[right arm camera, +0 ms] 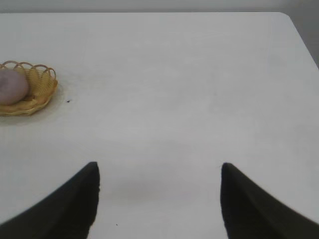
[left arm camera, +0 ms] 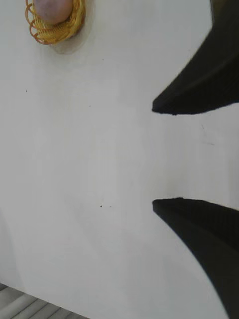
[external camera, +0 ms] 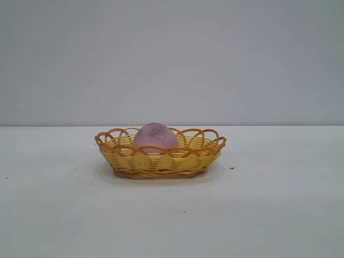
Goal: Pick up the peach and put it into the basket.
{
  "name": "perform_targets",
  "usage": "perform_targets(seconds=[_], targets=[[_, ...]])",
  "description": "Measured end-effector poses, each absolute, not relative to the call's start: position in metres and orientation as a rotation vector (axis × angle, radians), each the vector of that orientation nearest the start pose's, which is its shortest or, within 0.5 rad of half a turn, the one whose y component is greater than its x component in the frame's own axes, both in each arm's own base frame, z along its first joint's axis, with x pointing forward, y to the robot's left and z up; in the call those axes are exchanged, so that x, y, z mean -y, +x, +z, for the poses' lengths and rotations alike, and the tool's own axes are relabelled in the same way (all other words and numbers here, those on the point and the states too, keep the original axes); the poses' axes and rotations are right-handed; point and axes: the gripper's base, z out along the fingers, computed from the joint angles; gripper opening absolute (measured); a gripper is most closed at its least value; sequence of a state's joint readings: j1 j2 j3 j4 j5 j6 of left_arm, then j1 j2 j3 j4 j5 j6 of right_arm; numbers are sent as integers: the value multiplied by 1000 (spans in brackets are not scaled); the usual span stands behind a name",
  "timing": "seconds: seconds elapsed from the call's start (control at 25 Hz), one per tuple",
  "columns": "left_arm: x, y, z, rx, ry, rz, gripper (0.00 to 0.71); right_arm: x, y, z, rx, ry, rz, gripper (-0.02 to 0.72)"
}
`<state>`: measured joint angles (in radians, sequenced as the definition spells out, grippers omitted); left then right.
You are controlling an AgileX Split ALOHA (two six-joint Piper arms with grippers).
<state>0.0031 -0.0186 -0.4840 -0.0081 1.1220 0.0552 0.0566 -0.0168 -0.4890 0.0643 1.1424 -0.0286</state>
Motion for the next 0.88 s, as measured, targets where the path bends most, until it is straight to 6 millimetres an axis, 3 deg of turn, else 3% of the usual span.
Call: perform_targets(seconds=[0.88], targets=[[1,-9,268,-2102,72,16,329,-5,-10,268,-2118,-97,95,444]])
